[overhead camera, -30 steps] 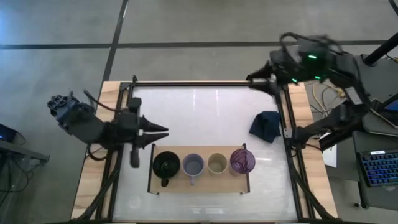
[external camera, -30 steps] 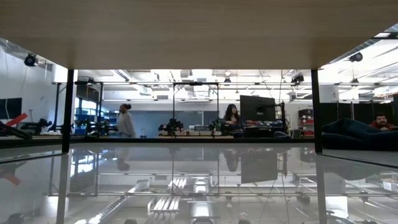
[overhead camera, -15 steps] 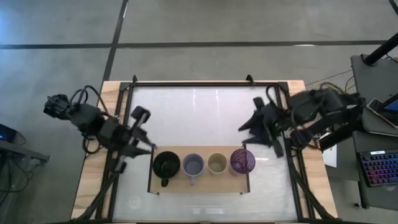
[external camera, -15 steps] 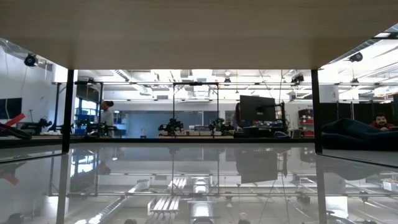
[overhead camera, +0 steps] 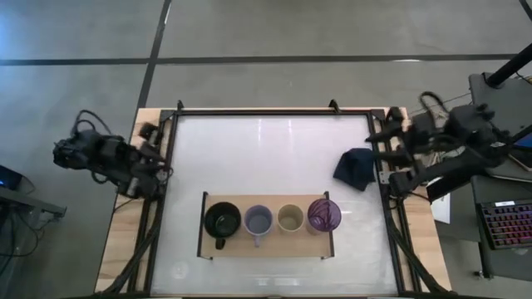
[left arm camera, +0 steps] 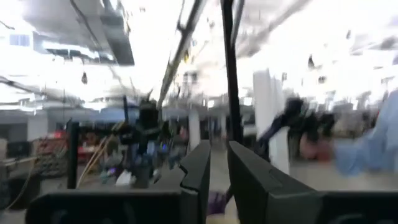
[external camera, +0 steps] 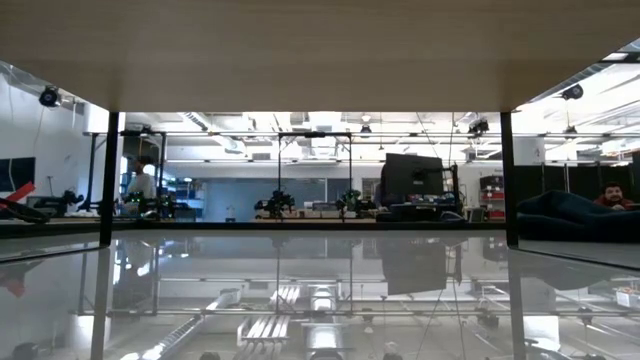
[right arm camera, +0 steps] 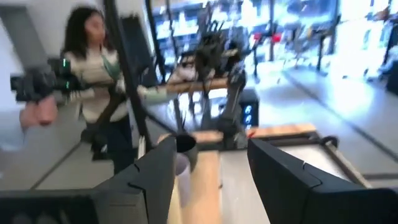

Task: Stack small to large cups/mugs on shelf
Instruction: Return to Home Position

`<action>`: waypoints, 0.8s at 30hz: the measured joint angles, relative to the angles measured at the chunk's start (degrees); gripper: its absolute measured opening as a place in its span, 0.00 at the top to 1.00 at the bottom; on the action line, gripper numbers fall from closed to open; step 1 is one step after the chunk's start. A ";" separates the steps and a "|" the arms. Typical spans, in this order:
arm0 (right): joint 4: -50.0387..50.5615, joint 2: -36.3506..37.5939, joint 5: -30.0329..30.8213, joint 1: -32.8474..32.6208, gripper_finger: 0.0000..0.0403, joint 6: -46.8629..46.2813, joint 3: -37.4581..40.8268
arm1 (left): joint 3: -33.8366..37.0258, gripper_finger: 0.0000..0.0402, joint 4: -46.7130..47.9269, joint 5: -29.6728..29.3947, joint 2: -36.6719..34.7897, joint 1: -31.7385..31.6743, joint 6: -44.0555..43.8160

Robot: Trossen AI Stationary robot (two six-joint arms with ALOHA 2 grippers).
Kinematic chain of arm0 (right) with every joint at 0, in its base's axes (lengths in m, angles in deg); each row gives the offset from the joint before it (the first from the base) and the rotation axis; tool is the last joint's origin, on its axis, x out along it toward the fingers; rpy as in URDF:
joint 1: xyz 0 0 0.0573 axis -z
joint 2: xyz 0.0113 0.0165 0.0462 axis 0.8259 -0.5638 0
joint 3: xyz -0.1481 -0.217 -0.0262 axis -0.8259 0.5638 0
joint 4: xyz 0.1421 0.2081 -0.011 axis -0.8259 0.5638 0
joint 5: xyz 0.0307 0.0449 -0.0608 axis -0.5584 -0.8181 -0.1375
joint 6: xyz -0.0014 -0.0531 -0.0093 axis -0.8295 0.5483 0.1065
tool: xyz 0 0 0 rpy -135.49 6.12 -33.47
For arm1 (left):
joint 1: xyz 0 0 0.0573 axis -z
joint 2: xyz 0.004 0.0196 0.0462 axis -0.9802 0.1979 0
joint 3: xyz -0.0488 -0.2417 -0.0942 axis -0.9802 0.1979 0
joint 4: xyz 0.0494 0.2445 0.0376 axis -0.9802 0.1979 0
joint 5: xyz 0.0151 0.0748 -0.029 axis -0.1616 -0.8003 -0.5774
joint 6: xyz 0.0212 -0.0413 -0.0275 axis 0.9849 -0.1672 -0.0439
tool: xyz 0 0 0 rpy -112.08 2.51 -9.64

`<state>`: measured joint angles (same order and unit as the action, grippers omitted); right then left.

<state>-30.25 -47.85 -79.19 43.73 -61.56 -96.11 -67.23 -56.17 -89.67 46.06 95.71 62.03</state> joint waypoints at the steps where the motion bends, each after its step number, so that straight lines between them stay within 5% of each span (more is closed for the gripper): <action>1: -0.77 2.01 0.18 0.29 0.52 0.03 1.40 | 1.09 0.89 -0.31 -0.18 -1.83 0.00 -1.03; 7: -2.52 7.36 1.80 0.36 0.52 -0.74 6.46 | 5.04 0.89 -0.29 -1.12 -5.86 0.03 -4.87; 24: -2.82 7.65 3.38 0.38 0.52 -1.99 6.83 | 4.42 0.89 -0.96 -2.24 -4.38 0.02 -5.88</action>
<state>-33.08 -40.19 -75.82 44.11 -63.55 -89.28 -62.82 -57.13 -91.91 41.68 95.73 56.14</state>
